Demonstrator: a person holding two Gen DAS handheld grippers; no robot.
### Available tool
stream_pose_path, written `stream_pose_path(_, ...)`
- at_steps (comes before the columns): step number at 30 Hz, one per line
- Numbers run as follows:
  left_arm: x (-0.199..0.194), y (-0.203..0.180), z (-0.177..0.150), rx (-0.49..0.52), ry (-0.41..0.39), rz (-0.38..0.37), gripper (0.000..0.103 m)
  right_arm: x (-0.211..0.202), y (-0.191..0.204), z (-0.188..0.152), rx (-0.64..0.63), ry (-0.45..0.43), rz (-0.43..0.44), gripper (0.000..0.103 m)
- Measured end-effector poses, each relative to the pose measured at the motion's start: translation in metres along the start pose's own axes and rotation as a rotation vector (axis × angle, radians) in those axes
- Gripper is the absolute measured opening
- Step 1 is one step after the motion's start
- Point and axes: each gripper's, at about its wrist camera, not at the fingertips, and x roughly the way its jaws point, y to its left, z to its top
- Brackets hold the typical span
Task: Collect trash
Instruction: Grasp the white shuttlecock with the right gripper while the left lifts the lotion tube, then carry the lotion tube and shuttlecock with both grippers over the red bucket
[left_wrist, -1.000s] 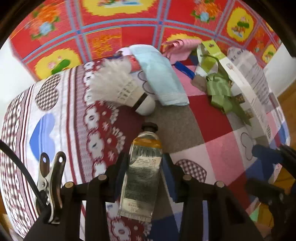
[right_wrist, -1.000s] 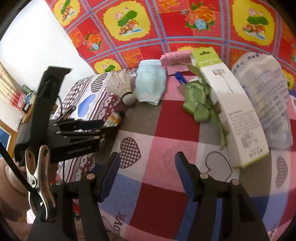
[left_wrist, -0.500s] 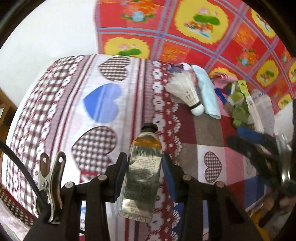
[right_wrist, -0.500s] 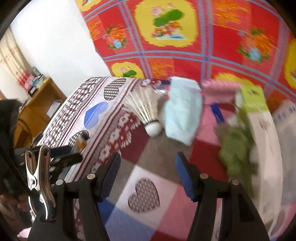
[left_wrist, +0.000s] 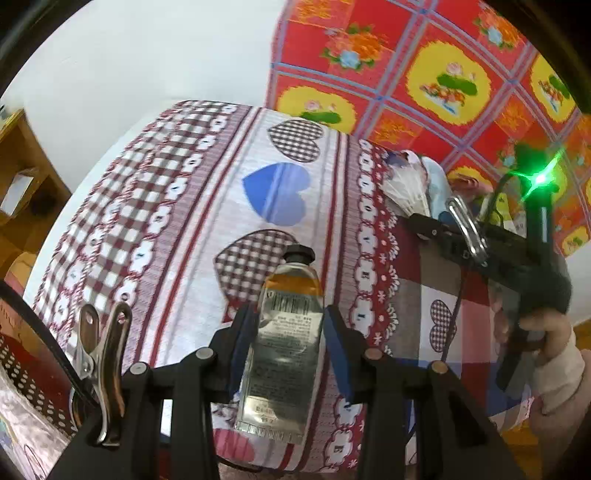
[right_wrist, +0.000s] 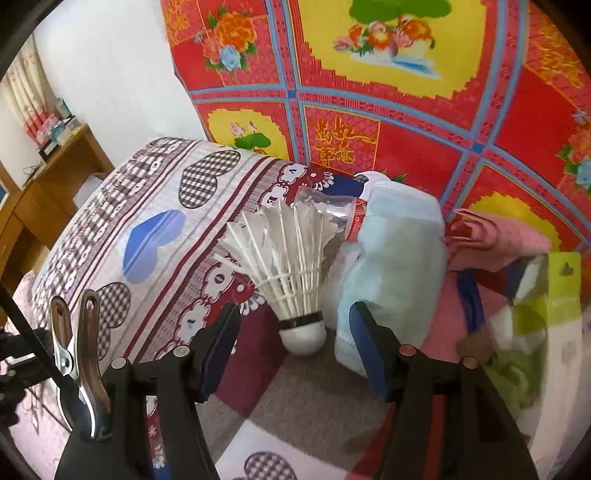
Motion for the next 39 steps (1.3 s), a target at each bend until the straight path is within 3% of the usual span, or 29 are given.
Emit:
stream_pose_path(1, -0.002, 0.002, -0.001, -0.006, -0.003, 0.001, 0.041, 0.003, -0.001, 0.001, 0.002, 0.005, -0.002, 0.061)
stream_pose_path(3, -0.005, 0.008, -0.003, -0.023, -0.011, 0.003, 0.041, 0.009, -0.002, 0.003, 0.007, 0.020, -0.003, 0.045)
stream_pose_path(5, -0.009, 0.015, -0.006, -0.041, -0.022, 0.002, 0.041, 0.013, -0.001, 0.004, 0.012, 0.034, -0.006, 0.035)
stream_pose_path(9, -0.016, 0.029, -0.010, -0.072, -0.040, -0.001, 0.041, 0.013, 0.004, 0.002, 0.018, 0.037, -0.013, 0.028)
stream_pose_path(19, -0.034, 0.069, -0.021, -0.136, -0.070, 0.005, 0.041, -0.019, 0.040, -0.016, 0.058, 0.017, 0.051, 0.028)
stream_pose_path(39, -0.084, 0.159, -0.033, -0.167, -0.130, -0.004, 0.041, -0.067, 0.196, -0.039, -0.013, -0.019, 0.190, 0.028)
